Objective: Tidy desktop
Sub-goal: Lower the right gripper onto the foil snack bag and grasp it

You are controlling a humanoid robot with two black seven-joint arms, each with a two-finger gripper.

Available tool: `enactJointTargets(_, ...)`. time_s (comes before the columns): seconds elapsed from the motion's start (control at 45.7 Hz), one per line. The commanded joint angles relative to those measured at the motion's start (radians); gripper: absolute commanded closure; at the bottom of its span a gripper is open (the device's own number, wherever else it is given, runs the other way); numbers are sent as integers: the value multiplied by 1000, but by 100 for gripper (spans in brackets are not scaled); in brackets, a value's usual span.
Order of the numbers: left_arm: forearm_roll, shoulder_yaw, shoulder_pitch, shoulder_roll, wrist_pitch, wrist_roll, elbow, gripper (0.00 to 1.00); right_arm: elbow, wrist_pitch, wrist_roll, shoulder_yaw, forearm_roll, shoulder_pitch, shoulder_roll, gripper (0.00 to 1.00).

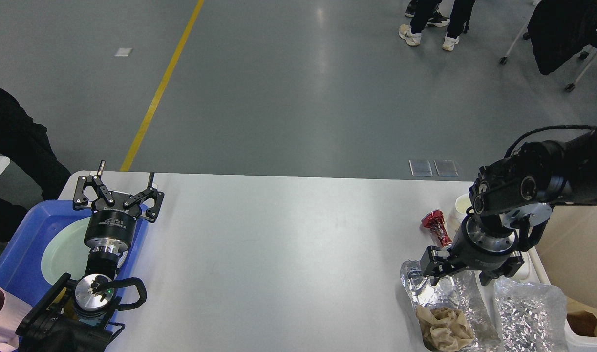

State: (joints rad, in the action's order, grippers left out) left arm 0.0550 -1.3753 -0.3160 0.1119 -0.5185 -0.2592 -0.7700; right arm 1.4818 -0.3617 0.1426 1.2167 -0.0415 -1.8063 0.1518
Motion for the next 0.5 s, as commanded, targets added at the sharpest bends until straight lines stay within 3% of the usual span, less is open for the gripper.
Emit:
enactJointTargets(0.0, 0, 2, 0, -1, 0, 0, 0, 4, -93, 32, -1, -48, 3, 110, -44, 6)
enactJointTargets(0.481, 0, 2, 0, 0, 0, 0, 0, 4, -373, 141, 0, -83, -1, 429, -143, 6)
